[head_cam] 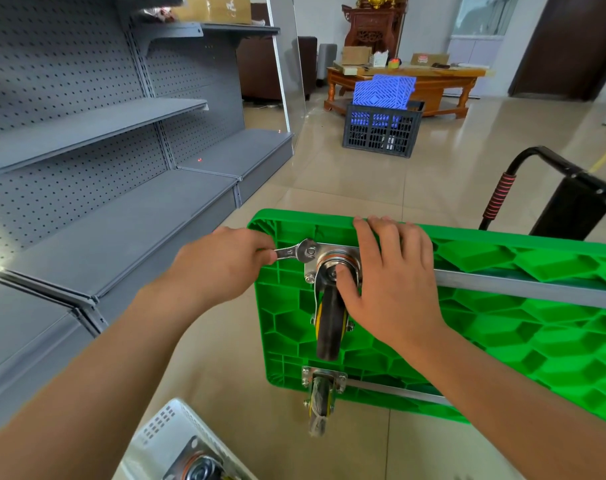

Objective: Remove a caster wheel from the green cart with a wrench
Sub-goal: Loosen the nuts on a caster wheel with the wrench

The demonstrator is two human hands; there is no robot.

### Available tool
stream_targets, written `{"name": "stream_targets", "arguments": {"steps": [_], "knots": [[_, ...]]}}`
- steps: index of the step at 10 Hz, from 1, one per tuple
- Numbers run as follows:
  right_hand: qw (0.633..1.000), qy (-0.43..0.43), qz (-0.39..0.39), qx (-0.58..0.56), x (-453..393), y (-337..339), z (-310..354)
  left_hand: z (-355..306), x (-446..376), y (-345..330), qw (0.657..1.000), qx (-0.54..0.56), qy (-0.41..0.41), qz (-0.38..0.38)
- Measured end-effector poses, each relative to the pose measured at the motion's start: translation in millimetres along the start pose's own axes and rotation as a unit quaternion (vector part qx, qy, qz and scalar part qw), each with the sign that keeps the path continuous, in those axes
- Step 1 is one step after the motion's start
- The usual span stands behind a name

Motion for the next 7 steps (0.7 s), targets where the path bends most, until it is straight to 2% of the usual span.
{"name": "stream_targets", "arguments": {"steps": [2, 5, 7], "knots": [[1.0, 0.001, -0.001, 0.001, 0, 0, 0, -12, 4, 10, 0.987, -0.132, 0.0, -0.096], [1.0, 0.001, -0.009, 0.0, 1, 0, 0, -21, 5, 16, 0.954, -0.187, -0.053, -0.23], [1.0, -0.002, -0.016, -0.003, 0, 0, 1, -33, 2, 23, 0.943, -0.213, -0.044, -0.251]]}}
Point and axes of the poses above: each hand's wrist, its own x-axis away from the middle knuckle, its own y-axis out of the back of the hand, z = x × y, the point moved 3 cm from there along -x, towards the middle knuckle, and after that the axes turned 9 degrees about y, right-handed, at the moved point
